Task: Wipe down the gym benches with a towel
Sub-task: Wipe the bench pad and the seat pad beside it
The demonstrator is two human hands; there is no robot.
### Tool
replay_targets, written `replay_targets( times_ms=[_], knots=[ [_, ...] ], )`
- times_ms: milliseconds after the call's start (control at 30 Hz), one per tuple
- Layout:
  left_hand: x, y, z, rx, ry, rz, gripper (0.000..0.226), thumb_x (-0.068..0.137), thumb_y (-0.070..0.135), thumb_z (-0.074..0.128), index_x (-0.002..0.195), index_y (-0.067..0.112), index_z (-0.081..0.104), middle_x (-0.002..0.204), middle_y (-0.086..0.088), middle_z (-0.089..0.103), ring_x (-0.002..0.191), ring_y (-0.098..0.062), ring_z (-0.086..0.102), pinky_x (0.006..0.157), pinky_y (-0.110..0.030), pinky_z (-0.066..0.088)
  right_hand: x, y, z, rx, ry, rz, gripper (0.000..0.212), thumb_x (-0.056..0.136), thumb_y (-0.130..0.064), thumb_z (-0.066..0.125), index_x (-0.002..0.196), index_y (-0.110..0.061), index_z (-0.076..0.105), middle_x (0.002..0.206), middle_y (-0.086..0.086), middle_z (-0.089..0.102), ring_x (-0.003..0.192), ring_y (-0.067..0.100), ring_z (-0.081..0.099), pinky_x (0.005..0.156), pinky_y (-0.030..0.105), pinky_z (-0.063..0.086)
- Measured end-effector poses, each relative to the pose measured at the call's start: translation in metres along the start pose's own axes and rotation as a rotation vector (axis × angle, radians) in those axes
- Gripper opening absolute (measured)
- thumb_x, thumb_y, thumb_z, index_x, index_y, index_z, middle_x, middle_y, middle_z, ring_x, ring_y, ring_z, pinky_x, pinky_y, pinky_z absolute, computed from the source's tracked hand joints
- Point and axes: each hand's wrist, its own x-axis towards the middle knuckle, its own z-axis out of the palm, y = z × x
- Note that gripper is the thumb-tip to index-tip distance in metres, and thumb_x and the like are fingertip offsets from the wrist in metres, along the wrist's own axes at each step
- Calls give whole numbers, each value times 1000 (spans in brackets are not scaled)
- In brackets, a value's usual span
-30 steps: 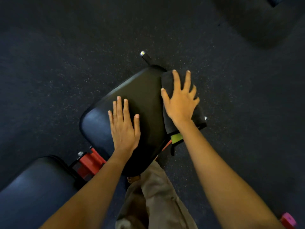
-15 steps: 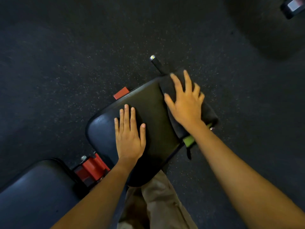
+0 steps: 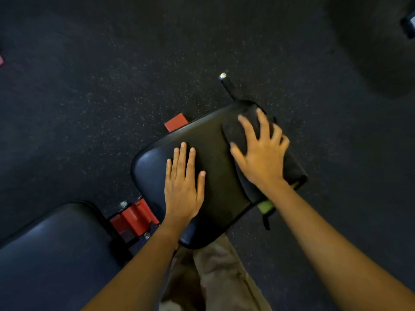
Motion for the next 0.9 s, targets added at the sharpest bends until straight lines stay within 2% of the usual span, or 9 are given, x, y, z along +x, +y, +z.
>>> replay_targets(
  times_ms=[100,300,367,433,533,600,700,800,900],
  knots=[
    [-7,-8,-3,1,16,-71,55,99,37,29,143,4,32,152,-16,25,142,-24,14,117,-34,2,40,-50,-1,-42,-60,-24,64,89,-53,49,147,-30,34,157,13,24,127,43,37,97,58,35],
    [-32,-42,-17,-11,43,-182,54,98,32,32,145,5,29,153,-13,20,143,-22,11,117,-32,0,-58,-54,14,-18,-72,-598,65,84,-52,49,144,-31,41,156,12,29,118,41,43,94,54,37],
    [-42,-49,-18,-34,37,-206,55,98,33,32,145,5,28,154,-10,18,143,-22,12,117,-32,0,-88,-28,15,-10,-56,-682,65,81,-52,51,142,-32,41,155,10,30,115,38,44,91,51,35],
    [-50,-54,-18,-63,36,-242,55,99,33,31,146,5,27,154,-8,17,143,-22,12,117,-31,0,-86,-14,15,-24,-33,-588,64,80,-54,49,140,-34,40,153,9,29,114,38,44,90,51,35],
    [-61,-53,-16,-107,33,-281,56,99,34,30,147,6,24,155,-6,13,144,-18,7,117,-29,-1,-46,-46,11,3,-14,-160,63,81,-55,44,139,-32,40,151,12,32,116,43,42,90,56,37],
    [-67,-52,-15,-128,21,-289,57,99,35,28,148,7,21,156,-4,10,144,-15,3,118,-28,-2,-14,-85,10,10,-21,-48,64,82,-53,47,140,-29,41,152,15,33,118,45,43,90,60,37],
    [-79,-55,-14,-140,-3,-270,57,100,36,27,149,8,16,156,-4,8,145,-13,1,118,-27,-2,-13,-119,16,-73,-39,-321,68,80,-52,58,142,-29,43,153,16,32,119,45,45,91,58,39],
    [-91,-59,-13,-165,-17,-274,58,99,36,28,149,8,14,157,-4,8,145,-17,4,118,-28,0,-56,-106,21,-107,-56,-712,66,81,-54,49,143,-30,43,154,14,31,118,42,43,92,55,39],
    [-104,-59,-12,-182,-9,-275,58,98,34,32,148,8,15,156,-5,11,145,-14,6,118,-26,0,-82,-70,18,-85,-51,-724,66,78,-54,45,139,-31,42,153,13,33,116,39,43,90,52,39]
  ],
)
